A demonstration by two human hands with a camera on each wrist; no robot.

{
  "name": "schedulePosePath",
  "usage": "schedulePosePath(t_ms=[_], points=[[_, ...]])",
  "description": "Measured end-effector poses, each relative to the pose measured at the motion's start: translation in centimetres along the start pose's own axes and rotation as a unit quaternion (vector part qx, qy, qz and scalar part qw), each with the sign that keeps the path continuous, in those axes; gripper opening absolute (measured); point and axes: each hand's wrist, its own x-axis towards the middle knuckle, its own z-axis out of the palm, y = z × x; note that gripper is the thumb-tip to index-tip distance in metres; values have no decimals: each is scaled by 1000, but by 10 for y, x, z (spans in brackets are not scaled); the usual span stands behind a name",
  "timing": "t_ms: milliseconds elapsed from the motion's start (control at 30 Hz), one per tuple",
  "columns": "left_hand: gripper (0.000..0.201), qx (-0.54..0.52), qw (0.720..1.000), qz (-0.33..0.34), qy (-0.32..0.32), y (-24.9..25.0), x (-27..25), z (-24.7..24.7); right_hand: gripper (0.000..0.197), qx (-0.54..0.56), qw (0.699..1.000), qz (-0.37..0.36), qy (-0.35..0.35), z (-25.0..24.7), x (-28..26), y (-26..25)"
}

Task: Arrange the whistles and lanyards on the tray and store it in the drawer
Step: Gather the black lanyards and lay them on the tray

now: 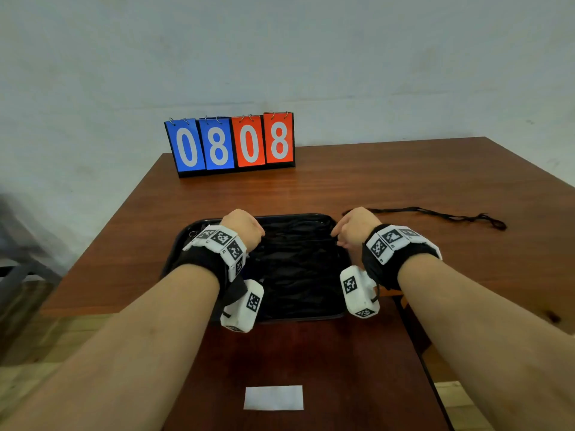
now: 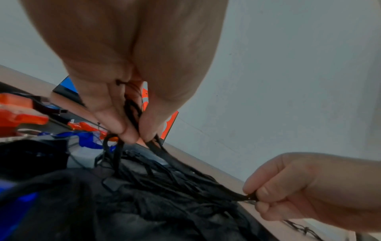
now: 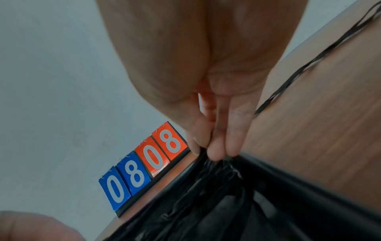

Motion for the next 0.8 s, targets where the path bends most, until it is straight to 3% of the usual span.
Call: schedulePosePath(t_ms=[167,433,800], points=[[13,107,994,-11,-17,1,15,11,20,11,998,42,-50,1,8,2],[7,190,980,1,-65,5,16,14,23,-50,997,-8,-61,3,9,6],[19,140,989,26,38,21,-11,-3,31,-14,998,-16,56,-18,-1,24]])
